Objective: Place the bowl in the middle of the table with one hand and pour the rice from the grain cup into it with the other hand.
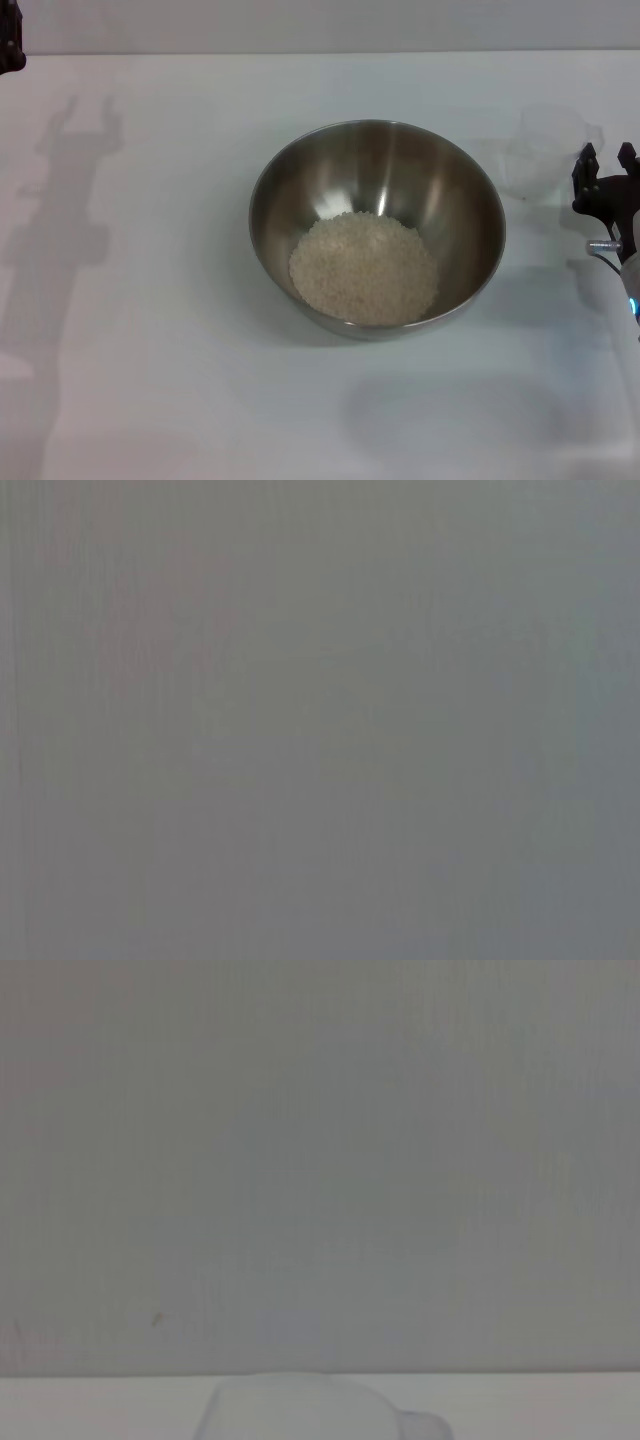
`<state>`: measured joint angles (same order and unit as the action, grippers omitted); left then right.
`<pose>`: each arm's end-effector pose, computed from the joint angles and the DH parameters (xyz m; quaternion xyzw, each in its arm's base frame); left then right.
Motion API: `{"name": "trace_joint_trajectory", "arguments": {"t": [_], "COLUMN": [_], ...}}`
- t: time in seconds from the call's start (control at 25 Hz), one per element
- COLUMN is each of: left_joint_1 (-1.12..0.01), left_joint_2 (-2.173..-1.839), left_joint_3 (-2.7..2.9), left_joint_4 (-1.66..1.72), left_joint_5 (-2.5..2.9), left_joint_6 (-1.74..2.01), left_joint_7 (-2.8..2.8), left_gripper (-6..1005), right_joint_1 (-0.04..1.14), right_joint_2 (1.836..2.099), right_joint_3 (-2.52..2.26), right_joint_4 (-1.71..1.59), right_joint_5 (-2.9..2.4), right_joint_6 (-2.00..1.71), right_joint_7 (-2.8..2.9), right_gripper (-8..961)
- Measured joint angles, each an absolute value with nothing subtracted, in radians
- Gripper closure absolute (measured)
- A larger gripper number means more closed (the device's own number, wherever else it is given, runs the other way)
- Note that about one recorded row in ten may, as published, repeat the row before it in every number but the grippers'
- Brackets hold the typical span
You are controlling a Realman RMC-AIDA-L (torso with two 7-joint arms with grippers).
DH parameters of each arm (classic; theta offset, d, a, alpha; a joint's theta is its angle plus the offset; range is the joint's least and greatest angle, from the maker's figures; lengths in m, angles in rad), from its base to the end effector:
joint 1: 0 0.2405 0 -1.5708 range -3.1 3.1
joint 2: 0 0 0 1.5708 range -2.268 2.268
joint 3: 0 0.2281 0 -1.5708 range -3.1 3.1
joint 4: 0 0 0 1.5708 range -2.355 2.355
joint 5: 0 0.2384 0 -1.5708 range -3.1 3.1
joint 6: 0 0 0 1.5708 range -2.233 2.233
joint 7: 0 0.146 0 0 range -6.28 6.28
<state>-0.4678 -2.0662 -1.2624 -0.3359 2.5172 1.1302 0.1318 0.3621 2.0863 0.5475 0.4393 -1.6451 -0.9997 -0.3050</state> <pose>-0.2831 0.3831 0.0251 -0.6411 -0.1297 -0.2951 0.6964 0.3257 0.3149 -0.0625 -0.6548 0.3189 0.1984 0.6559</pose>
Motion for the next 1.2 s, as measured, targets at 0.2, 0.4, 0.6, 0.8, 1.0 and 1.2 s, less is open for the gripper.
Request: {"name": "trace_joint_trajectory", "arguments": {"t": [0.2, 0.4, 0.6, 0.8, 1.0, 1.2], "left_joint_1": [-0.467, -0.46, -0.449, -0.438, -0.432, -0.409], "left_joint_2": [-2.066, -2.066, -2.066, -2.067, -2.068, -2.068], "left_joint_3": [-1.262, -1.262, -1.262, -1.26, -1.259, -1.259], "left_joint_4": [-0.336, -0.336, -0.336, -0.336, -0.318, -0.326], "left_joint_5": [2.517, 2.517, 2.517, 2.518, 2.52, 2.52], "left_joint_6": [1.129, 1.131, 1.131, 1.131, 1.12, 1.129], "left_joint_7": [0.128, 0.133, 0.134, 0.134, 0.132, 0.132], "left_gripper": [550, 550, 549, 549, 549, 549], "right_joint_1": [0.351, 0.324, 0.289, 0.261, 0.218, 0.183], "right_joint_2": [2.089, 2.088, 2.09, 2.09, 2.089, 2.088], "right_joint_3": [0.518, 0.471, 0.457, 0.436, 0.399, 0.382], "right_joint_4": [0.448, 0.466, 0.485, 0.497, 0.521, 0.543], "right_joint_5": [-1.645, -1.645, -1.645, -1.644, -1.644, -1.637], "right_joint_6": [-1.034, -1.104, -1.127, -1.14, -1.209, -1.309], "right_joint_7": [-0.308, -0.311, -0.312, -0.314, -0.346, -0.445], "right_gripper": [537, 534, 533, 532, 533, 534]}}
